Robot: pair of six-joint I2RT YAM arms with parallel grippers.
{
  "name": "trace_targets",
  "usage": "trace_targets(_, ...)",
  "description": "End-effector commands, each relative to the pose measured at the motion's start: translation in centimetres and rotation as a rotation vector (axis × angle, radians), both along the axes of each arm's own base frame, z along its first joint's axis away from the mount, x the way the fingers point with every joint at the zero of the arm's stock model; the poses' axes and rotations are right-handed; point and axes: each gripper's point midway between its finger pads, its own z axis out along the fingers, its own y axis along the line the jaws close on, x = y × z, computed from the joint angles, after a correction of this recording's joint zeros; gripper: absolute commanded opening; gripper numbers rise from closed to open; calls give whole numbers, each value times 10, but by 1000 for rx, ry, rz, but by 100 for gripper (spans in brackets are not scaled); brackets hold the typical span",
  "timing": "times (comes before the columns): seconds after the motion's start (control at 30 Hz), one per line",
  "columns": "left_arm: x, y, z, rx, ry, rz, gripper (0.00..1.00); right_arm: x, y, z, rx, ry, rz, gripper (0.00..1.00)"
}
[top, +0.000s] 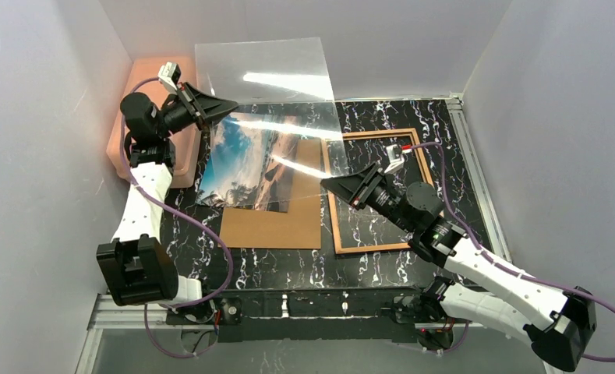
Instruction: Put the photo into the frame
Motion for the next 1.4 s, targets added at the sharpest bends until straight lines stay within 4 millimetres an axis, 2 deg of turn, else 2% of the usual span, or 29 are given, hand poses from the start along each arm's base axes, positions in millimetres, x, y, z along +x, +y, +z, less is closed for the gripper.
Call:
trace_targets(0.0,-35,-5,30,94,-193,-90,0,-8,6,-8,-39,-29,56,49)
trace_targets(0.17,-62,-8,44,153,-288,-109,0,-9,10,-24,-307,-109,107,85)
trace_targets(0.2,-67,-9,48,161,-304,-121,0,-11,8,-22,-346,-149,124,93)
trace_targets(0.23,-73,-10,52,171,-328,-129,0,-12,5,-18,-379,-197,141,98)
trace_targets(0.3,-86,-12,59,189,-374,-147,0,-14,-3,-13,-457,-274,176,99)
trace_targets(0.37,-97,-14,64,207,-413,-170,4,-11,-13,-3,-527,-349,199,99)
trace_targets(0.47,-114,-17,70,227,-456,-211,10,-5,-27,-14,-656,-389,212,99)
trace_targets(0.53,-124,-18,73,237,-477,-234,12,2,-32,-11,-690,-432,198,99)
trace_targets(0.63,-138,-20,75,250,-502,-262,13,17,-31,5,-691,-487,204,99)
trace_targets(0.7,-143,-21,75,252,-507,-269,13,21,-29,27,-668,-531,220,99)
trace_targets(0.83,-143,-21,72,249,-494,-270,11,26,-32,38,-652,-544,229,99)
trace_targets(0.93,-141,-20,71,251,-501,-259,10,28,-32,27,-612,-503,224,99)
trace_targets(1.1,-144,-21,80,265,-545,-247,10,28,-32,-4,-487,-395,206,99)
trace_targets(1.2,-148,-21,86,275,-581,-221,10,27,-34,-11,-407,-370,164,99)
trace_targets(1.37,-148,-21,85,291,-596,-184,10,25,-41,-25,-380,-330,116,99)
